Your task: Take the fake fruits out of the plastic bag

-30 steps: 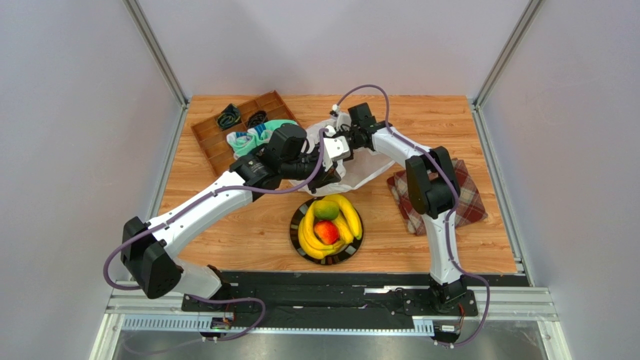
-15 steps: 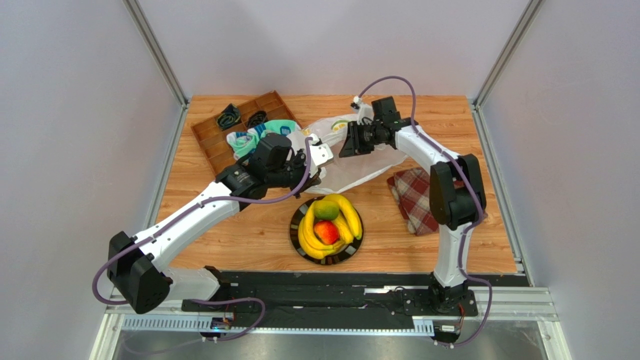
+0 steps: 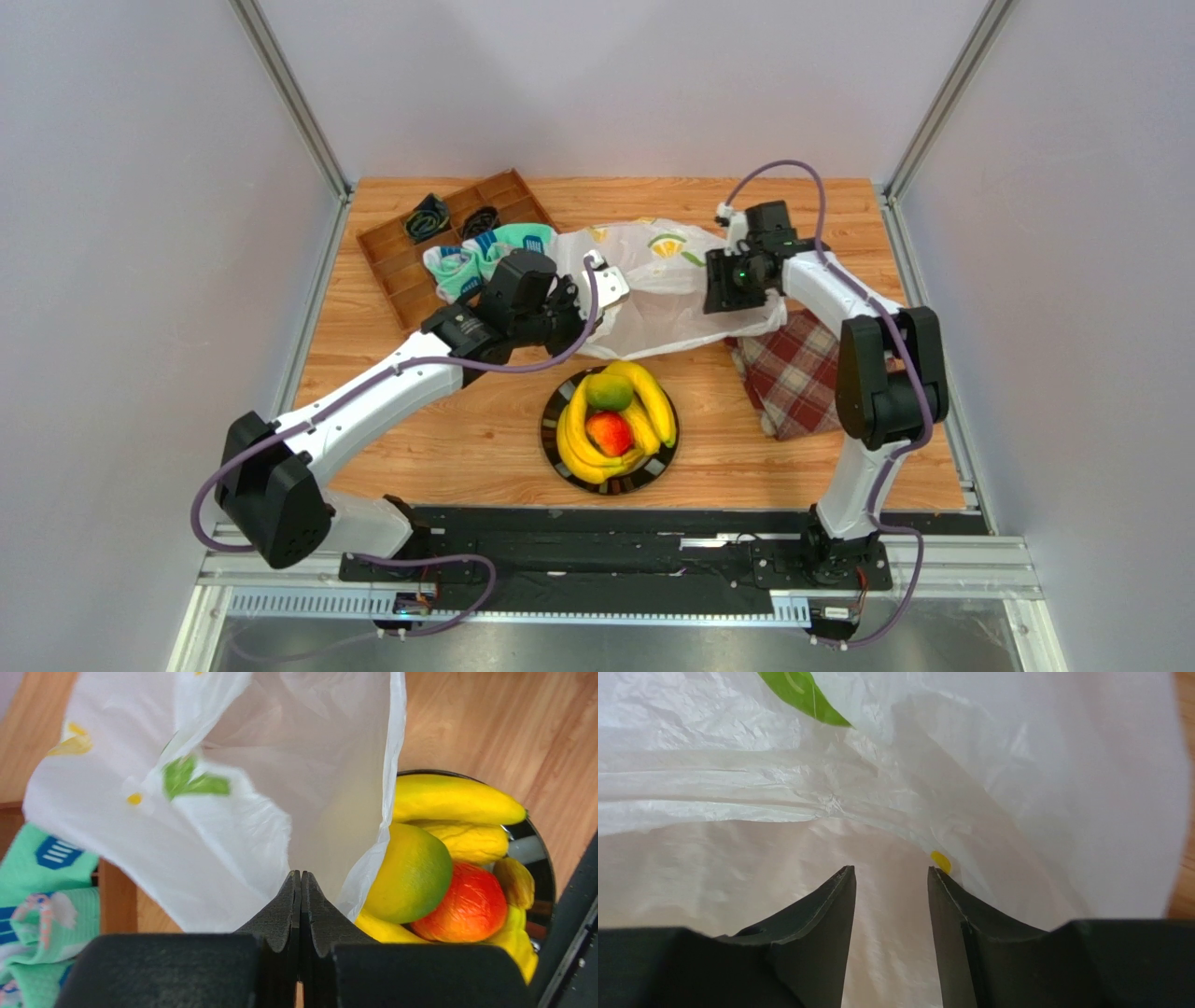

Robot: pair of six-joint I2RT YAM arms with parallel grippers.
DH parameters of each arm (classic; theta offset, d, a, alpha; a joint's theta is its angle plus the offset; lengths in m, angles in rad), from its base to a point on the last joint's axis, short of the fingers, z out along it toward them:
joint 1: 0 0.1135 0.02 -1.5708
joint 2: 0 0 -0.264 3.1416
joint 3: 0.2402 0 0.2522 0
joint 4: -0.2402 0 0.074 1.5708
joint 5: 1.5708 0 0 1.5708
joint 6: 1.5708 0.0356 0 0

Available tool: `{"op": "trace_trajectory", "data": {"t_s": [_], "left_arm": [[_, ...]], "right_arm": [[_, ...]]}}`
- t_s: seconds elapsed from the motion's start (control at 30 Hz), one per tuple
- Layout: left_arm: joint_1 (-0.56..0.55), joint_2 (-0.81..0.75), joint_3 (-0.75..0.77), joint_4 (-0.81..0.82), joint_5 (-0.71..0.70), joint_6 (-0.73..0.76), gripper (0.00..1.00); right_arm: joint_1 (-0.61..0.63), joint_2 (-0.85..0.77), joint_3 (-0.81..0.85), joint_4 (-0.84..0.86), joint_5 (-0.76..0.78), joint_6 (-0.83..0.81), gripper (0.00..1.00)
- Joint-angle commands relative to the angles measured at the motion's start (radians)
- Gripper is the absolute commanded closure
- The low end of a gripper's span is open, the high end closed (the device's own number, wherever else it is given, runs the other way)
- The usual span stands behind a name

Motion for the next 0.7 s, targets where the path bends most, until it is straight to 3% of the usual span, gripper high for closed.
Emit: {"op": "trace_trajectory", "data": {"t_s": [0.0, 0.17, 0.23, 0.33, 0.47, 0.67], "left_arm": [[0.013, 0.077, 0.159, 0.168, -0.039, 0.084, 1.0], [0.014, 0.206, 0.407, 0.06, 0.108, 0.061, 1.0], [0.014, 0.199, 0.425, 0.032, 0.174, 0.021, 1.0], [0.013, 0.111, 0.368, 0.026, 0.256, -0.013, 1.0], [-0.004, -0.053, 0.221, 0.084, 0.249, -0.01, 1.0], [-0.018, -0.047, 0.082, 0.055, 0.213, 0.062, 1.0]], "right_arm": [[-0.092, -0.184, -0.004, -0.023, 0.225, -0.17, 0.51], [-0.15, -0.344, -0.131, -0.104, 0.242, -0.276, 0.49], [-0.15, -0.451, -0.229, -0.144, 0.236, -0.318, 0.49], [-0.15, -0.605, -0.336, -0.203, 0.244, -0.361, 0.5], [-0.152, -0.766, -0.377, -0.311, 0.245, -0.422, 0.5], [-0.087, -0.823, -0.279, -0.285, -0.034, -0.462, 0.42]]}}
